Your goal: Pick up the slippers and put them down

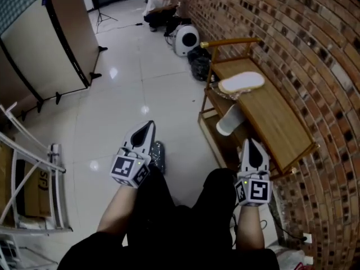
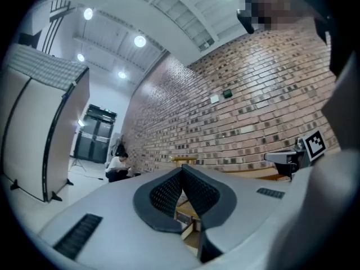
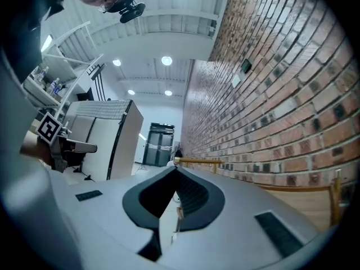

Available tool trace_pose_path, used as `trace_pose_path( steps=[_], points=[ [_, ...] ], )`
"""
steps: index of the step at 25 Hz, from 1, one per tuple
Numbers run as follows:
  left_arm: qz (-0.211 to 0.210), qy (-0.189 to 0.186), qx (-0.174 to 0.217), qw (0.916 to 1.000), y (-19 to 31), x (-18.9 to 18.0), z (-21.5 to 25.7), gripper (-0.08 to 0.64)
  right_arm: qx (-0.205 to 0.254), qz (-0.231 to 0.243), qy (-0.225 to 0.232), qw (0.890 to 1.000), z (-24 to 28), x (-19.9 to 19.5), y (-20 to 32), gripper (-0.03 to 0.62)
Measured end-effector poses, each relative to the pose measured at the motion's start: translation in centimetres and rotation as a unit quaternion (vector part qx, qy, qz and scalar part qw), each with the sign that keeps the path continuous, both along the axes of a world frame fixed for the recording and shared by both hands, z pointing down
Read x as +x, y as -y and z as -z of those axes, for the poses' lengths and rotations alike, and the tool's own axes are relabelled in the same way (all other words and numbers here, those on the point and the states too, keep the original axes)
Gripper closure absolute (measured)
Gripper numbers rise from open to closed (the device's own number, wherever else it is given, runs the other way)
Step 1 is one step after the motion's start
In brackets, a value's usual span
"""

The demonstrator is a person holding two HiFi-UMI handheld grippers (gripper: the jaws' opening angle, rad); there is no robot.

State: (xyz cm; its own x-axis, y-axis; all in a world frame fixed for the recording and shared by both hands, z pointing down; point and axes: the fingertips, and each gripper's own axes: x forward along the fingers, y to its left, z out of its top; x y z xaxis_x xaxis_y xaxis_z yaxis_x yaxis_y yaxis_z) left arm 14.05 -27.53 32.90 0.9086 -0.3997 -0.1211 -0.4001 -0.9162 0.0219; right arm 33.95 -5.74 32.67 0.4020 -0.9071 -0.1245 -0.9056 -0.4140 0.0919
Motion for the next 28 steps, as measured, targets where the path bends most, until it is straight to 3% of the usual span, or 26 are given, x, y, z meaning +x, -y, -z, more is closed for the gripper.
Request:
trace_pose_path(
  steps=[5,10,18,25,28],
  points=[
    [-0.084,-0.009,0.005,0.9964,-3.6,5.6,0.3,0.558,0.007,-0.082,-0.005,0.997,0.7,1.8,-6.9,0.583],
    [-0.139,-0.009,-0.002,0.9902,-7.4,9.6,0.6,0.557,0.007,-0.142,-0.007,0.99,1.1,2.6,-12.7,0.583],
    [-0.196,-0.01,-0.017,0.9804,-11.8,13.3,-0.1,0.558,0.008,-0.177,-0.014,0.984,1.7,2.9,-16.8,0.583],
    [-0.215,0.01,0.021,0.9764,-14.1,14.8,-0.9,0.558,0.002,-0.185,-0.006,0.983,0.6,3.4,-17.4,0.583],
    [-0.226,0.022,0.003,0.9738,-14.8,15.6,-1.8,0.557,-0.003,-0.19,-0.002,0.982,0.0,3.5,-17.3,0.583]
  ],
)
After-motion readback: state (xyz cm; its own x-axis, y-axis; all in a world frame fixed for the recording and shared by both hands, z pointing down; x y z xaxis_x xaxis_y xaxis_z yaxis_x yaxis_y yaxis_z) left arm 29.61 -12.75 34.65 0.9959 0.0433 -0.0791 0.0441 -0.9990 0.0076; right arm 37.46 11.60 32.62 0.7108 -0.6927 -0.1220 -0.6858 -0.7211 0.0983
